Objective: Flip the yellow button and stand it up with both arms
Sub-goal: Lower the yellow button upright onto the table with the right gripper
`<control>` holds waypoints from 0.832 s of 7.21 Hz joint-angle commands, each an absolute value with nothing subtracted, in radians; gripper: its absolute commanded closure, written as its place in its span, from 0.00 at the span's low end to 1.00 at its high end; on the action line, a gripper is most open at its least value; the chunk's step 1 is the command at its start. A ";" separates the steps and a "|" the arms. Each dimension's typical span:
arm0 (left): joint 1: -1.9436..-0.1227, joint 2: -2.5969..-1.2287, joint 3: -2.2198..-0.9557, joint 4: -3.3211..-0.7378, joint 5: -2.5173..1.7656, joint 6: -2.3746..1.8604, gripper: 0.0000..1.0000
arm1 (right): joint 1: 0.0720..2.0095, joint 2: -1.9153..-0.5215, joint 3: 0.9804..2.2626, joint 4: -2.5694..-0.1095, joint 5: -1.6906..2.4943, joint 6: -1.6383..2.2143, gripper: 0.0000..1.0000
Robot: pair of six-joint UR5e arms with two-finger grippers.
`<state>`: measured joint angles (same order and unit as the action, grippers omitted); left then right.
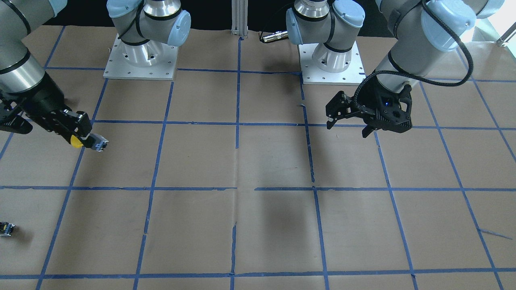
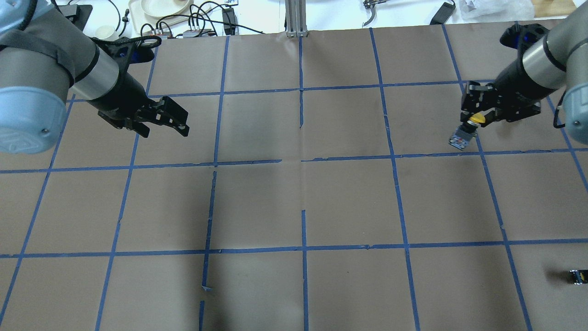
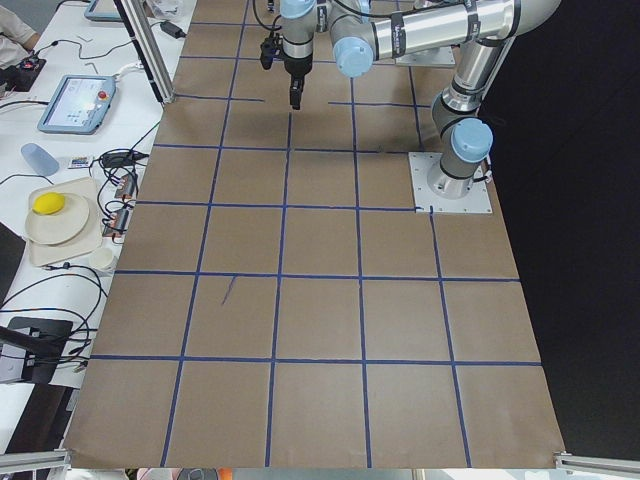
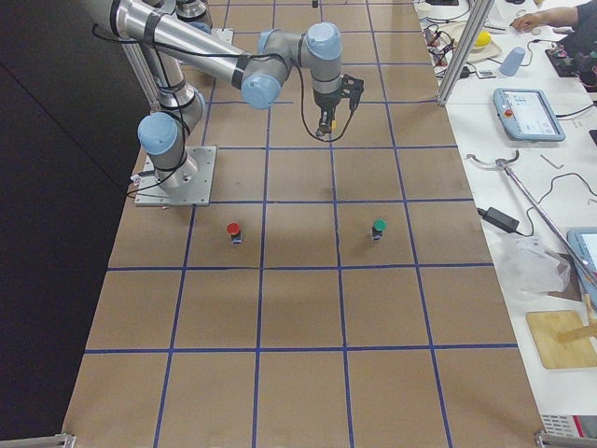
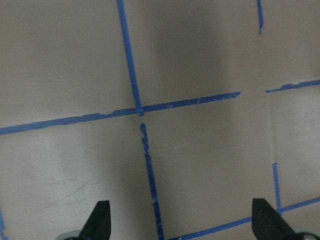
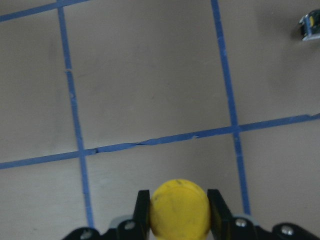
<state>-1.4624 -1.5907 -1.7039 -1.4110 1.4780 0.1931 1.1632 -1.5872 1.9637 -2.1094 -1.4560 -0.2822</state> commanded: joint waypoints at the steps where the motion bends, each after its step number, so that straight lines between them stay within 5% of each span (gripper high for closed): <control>1: -1.563 -1.669 -1.520 -1.538 1.584 0.059 0.00 | 1.031 -1.586 2.122 -2.363 -1.476 -0.582 0.96; 6: -1.520 -1.638 -1.508 -1.589 1.526 -0.010 0.00 | 0.794 -1.550 2.177 -2.416 -1.295 -0.961 0.96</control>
